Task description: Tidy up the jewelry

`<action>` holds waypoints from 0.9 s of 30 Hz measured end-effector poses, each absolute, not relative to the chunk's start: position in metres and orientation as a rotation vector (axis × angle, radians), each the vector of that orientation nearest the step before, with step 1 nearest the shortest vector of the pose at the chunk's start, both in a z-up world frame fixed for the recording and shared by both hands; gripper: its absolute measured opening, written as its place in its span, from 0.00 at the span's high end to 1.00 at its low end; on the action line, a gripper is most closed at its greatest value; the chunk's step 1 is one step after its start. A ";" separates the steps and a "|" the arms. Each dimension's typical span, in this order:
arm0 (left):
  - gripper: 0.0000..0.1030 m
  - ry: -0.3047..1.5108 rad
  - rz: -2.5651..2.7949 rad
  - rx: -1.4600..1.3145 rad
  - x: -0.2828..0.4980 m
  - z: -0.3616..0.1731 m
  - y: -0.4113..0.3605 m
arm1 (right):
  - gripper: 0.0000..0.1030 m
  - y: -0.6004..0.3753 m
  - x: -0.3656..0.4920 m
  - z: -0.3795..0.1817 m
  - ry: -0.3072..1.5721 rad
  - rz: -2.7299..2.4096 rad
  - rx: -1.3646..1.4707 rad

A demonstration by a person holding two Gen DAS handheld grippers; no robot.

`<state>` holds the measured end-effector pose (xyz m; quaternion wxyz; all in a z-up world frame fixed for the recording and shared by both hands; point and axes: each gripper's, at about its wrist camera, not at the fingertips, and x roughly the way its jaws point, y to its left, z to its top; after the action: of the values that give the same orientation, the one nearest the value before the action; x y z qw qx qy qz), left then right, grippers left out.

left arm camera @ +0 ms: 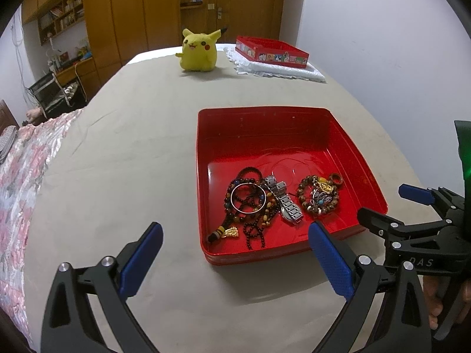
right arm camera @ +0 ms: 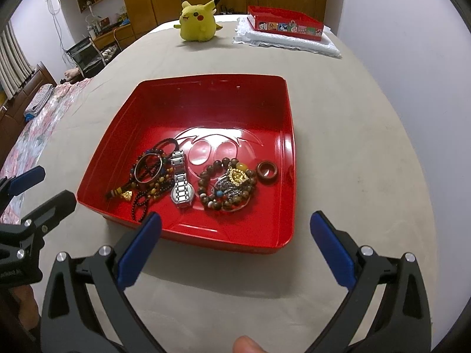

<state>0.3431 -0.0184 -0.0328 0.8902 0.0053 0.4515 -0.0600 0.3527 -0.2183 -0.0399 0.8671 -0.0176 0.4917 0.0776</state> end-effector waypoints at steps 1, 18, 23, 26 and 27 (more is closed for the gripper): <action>0.04 0.937 -0.123 0.009 0.343 -0.032 -0.018 | 0.03 -0.218 0.352 -0.039 1.028 0.162 -0.037; 0.04 0.937 -0.123 0.006 0.342 -0.031 -0.018 | 0.03 -0.218 0.350 -0.038 1.026 0.161 -0.040; 0.04 0.936 -0.123 0.006 0.342 -0.031 -0.018 | 0.03 -0.218 0.350 -0.038 1.026 0.161 -0.040; 0.04 0.936 -0.123 0.006 0.342 -0.030 -0.018 | 0.03 -0.218 0.350 -0.038 1.026 0.162 -0.041; 0.04 0.937 -0.123 0.006 0.342 -0.031 -0.018 | 0.03 -0.218 0.350 -0.039 1.026 0.162 -0.041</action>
<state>0.3418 -0.0175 -0.0306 0.8904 0.0031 0.4514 -0.0590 0.3496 -0.2176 -0.0385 0.8680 -0.0197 0.4901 0.0772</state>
